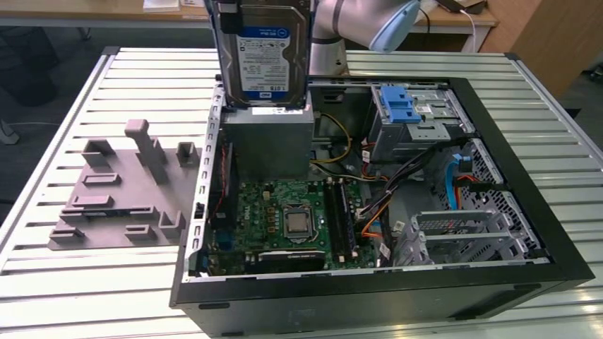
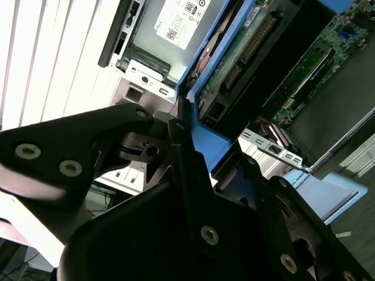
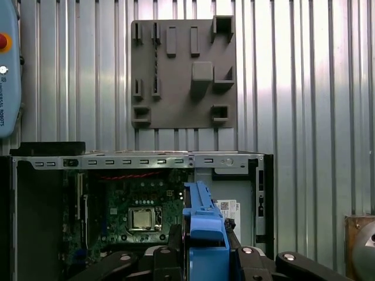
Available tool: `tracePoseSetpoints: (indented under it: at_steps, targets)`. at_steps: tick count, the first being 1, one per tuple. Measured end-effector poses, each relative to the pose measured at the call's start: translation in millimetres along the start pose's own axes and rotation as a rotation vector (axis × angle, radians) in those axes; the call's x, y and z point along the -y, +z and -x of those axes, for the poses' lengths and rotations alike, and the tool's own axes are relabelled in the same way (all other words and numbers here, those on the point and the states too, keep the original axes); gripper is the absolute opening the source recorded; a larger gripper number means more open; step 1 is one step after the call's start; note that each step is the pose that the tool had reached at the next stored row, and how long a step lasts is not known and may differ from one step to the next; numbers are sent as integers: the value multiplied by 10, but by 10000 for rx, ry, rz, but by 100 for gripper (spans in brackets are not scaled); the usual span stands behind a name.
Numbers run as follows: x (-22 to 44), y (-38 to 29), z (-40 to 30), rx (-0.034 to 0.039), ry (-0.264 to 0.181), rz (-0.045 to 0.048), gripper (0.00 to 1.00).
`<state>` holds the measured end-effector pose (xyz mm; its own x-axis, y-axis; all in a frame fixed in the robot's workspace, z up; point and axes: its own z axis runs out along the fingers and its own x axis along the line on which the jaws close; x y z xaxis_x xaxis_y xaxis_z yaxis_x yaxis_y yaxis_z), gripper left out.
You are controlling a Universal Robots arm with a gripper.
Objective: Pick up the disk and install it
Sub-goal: 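Pick up the disk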
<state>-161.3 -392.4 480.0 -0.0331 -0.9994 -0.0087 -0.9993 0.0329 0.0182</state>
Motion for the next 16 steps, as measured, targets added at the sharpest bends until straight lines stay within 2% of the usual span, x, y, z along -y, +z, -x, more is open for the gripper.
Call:
tracePoseSetpoints:
  at_steps: [16]
  targets:
    - [12, 0, -1, 2, 5, -1, 37]
